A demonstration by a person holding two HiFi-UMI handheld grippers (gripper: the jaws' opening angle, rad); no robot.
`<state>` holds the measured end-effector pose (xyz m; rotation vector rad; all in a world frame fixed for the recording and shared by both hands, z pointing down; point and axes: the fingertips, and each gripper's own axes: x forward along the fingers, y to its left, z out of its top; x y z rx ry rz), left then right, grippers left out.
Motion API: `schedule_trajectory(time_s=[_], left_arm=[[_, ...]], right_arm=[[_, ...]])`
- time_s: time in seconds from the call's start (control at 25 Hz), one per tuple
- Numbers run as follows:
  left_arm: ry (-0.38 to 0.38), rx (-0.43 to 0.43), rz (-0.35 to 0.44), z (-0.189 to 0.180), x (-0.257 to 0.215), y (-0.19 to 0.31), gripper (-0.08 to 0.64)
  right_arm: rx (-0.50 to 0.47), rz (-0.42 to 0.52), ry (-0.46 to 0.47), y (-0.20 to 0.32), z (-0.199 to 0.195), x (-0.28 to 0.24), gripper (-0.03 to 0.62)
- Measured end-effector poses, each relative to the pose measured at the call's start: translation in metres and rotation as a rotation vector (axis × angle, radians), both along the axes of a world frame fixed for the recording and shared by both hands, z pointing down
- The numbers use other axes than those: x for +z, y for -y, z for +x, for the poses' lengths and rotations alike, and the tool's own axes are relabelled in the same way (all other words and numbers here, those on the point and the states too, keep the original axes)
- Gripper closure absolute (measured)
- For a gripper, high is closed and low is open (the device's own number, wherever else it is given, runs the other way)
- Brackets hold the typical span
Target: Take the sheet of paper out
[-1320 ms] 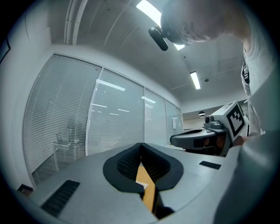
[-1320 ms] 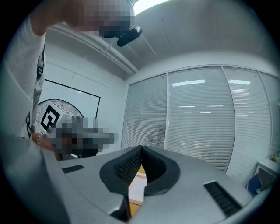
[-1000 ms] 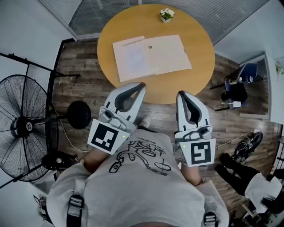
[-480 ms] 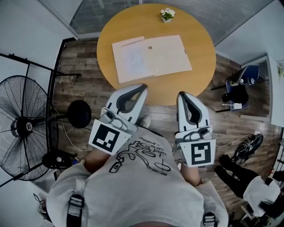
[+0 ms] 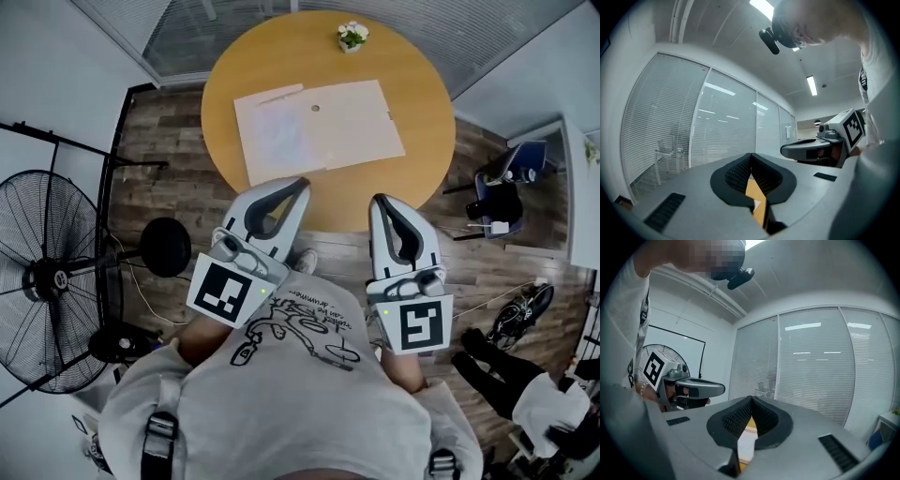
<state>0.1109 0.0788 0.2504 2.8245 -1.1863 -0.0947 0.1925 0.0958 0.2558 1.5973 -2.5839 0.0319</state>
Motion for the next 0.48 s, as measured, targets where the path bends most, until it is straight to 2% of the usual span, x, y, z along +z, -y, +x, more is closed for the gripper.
schedule_trajectory(time_s=[0.48], left_arm=[[0.002, 0.001, -0.003, -0.011, 0.003, 0.04, 0.538]], right_arm=[[0.005, 0.006, 0.011, 0.04, -0.011, 0.0, 0.584]])
